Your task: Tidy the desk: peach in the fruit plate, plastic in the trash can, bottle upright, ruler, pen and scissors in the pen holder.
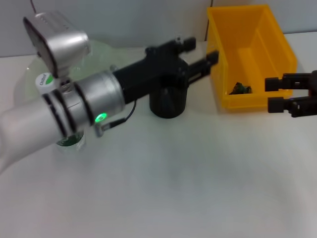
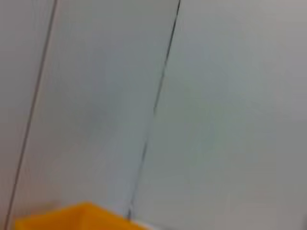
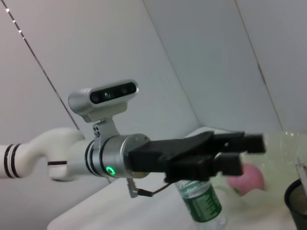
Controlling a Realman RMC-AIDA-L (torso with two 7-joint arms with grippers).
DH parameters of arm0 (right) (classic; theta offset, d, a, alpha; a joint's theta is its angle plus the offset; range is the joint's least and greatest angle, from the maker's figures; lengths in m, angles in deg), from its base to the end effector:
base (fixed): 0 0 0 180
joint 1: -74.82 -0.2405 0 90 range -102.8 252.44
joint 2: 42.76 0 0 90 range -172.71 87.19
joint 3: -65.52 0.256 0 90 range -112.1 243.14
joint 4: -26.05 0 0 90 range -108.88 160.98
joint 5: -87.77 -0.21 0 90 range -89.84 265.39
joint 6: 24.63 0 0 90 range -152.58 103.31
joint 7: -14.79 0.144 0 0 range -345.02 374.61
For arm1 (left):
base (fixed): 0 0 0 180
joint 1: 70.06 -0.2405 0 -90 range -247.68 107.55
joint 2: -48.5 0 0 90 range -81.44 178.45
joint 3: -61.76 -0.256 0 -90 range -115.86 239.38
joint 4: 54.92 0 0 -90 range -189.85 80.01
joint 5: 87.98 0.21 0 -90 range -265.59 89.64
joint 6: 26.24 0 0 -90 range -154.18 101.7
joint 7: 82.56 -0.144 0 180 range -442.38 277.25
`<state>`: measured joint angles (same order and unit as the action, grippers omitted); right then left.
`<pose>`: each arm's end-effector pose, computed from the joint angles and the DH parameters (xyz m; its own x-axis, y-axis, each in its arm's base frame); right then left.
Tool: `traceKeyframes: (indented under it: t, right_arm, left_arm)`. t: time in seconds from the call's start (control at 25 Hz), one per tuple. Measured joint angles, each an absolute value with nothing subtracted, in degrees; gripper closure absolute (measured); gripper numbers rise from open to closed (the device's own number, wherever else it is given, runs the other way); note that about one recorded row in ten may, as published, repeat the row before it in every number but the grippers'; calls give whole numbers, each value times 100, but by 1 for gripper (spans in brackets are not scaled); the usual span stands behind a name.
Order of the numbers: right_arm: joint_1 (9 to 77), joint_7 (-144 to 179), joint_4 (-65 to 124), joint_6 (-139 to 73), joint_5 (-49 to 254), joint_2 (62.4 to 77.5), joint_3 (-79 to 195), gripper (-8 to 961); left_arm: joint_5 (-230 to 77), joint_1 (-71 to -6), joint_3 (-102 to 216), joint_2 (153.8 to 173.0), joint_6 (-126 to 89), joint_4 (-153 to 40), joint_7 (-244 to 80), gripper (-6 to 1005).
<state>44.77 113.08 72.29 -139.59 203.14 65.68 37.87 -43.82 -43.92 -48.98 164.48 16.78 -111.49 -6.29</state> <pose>0.2615 0.3091 0.1202 0.7068 -0.4537 -0.5427 -0.5172 -0.8549 0.0410 -0.1183 0.3456 -0.0756 0.6585 0.2231 0.7187 0.4669 -0.8702 -0.1576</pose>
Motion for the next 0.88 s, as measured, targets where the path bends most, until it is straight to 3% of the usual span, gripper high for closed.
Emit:
traceKeyframes:
  t: [0.12, 0.16, 0.2, 0.28, 0.36, 0.6, 0.88]
  right_arm:
    - [4501, 11343, 7222, -14079, 20371, 6514, 3806, 142]
    - [4514, 11356, 7218, -14122, 20407, 6491, 3817, 142]
    - [4567, 11379, 7218, -14176, 20481, 6449, 3844, 142]
    - [4594, 11390, 7218, -14194, 20499, 6422, 3855, 142]
    - [4674, 11514, 7240, -14319, 20523, 6302, 3866, 142]
    - [4776, 11593, 7231, -14365, 20548, 6144, 3873, 142]
    - [4756, 11552, 7145, -14337, 20552, 6176, 3767, 142]
  left_arm:
    - [-4382, -4392, -4898, 16448, 1678, -11149, -629, 381]
    - [-3866, -4588, -4742, 16439, 1747, -11414, -182, 380]
    - [-2567, -5180, -4277, 16435, 2129, -12121, 848, 380]
    - [-2567, -5180, -4277, 16435, 2129, -12121, 848, 379]
    - [-1186, -5520, -3672, 16430, 3038, -12672, 2176, 379]
    - [-115, -5613, -2732, 16461, 4553, -12856, 3374, 377]
    - [11, -5819, -1622, 16584, 5976, -12754, 3413, 375]
